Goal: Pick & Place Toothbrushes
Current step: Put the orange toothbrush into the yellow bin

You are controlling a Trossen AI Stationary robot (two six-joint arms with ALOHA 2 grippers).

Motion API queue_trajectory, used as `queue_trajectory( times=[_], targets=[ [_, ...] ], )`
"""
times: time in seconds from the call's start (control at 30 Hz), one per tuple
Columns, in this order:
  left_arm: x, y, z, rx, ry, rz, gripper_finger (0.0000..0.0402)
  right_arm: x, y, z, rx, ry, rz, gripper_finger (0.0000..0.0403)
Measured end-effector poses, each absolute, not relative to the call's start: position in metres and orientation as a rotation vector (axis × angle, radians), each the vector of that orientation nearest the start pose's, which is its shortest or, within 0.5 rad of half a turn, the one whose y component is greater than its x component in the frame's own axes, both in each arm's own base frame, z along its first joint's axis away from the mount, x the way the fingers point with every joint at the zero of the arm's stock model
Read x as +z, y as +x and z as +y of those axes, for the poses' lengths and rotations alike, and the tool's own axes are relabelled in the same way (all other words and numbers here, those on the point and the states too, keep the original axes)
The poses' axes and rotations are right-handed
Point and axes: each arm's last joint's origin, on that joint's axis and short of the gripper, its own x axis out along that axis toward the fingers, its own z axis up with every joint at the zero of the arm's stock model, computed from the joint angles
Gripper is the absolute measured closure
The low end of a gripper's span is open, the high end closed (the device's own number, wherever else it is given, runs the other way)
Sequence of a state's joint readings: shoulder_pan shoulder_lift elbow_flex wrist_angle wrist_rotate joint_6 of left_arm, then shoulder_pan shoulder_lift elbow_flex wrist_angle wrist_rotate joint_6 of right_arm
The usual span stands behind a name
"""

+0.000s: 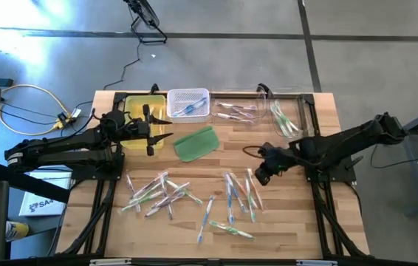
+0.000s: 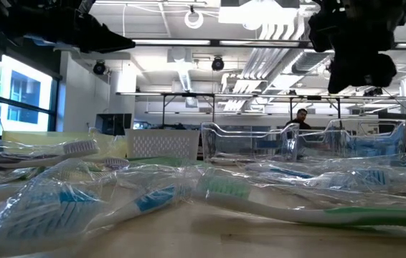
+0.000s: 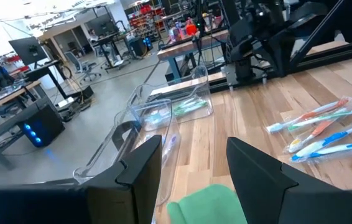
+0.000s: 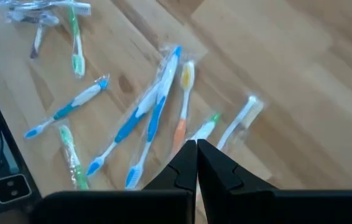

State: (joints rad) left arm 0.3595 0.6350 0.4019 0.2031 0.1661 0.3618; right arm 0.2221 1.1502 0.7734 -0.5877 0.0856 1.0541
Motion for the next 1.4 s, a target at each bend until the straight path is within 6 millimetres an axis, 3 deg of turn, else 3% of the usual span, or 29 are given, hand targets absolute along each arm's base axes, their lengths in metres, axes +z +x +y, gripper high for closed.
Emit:
queue_trajectory(
  times=[0.37,0.87,1.23,1.4],
  targets=[
    [0.257,0.148,0.050,0.183,0.346,0.087,0.0226,0.229,0.204,0.072,-0.449,0.965,0.915,0.0399],
    [0.255,0.147,0.050,0.182,0.341,0.108,0.0226,0.192,0.211,0.090,-0.585,1.043,1.179,0.0399],
    [0.255,0.147,0.050,0.181,0.365,0.109,0.0226,0.186,0.216,0.095,-0.458,1.022,1.278,0.0399],
    [0.255,0.147,0.050,0.180,0.367,0.112,0.0226,0.188,0.221,0.096,-0.417,0.965,1.207,0.0398]
  ],
)
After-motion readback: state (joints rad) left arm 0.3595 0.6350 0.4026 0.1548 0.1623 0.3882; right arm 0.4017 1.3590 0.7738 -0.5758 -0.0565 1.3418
